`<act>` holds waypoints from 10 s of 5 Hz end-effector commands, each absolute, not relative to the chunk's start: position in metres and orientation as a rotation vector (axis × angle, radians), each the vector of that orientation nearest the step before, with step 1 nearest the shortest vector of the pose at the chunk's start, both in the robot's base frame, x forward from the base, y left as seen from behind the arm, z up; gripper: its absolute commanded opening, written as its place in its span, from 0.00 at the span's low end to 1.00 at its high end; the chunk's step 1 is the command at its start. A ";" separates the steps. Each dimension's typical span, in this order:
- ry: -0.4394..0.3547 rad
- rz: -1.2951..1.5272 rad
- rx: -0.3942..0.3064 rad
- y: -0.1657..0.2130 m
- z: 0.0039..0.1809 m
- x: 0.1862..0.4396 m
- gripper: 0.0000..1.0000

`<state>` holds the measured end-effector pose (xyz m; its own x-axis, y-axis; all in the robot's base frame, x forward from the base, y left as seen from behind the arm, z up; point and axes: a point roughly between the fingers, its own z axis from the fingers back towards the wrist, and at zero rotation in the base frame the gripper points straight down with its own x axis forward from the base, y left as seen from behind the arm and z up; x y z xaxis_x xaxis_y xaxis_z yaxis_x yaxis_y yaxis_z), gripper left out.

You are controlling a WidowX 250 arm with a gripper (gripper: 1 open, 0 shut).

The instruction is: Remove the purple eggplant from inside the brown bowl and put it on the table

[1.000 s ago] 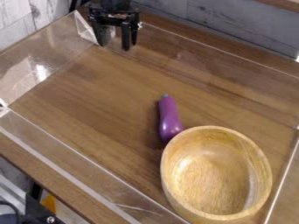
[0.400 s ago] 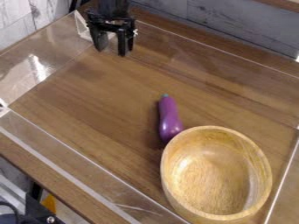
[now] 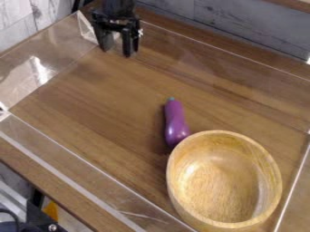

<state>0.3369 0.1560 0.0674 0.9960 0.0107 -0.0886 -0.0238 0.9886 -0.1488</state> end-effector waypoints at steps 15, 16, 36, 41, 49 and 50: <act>0.074 0.094 -0.133 0.113 0.064 0.355 0.00; 0.086 0.027 -0.128 0.113 0.061 0.350 0.00; -0.224 0.052 0.001 0.096 0.062 0.275 0.00; -0.201 0.093 -0.047 0.050 0.055 0.260 0.00; -0.195 -0.072 -0.060 -0.013 0.023 0.267 0.00; -0.196 -0.058 -0.054 -0.011 0.025 0.263 0.00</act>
<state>0.2603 -0.0116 0.0181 0.9838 -0.0468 0.1729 0.0567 0.9970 -0.0526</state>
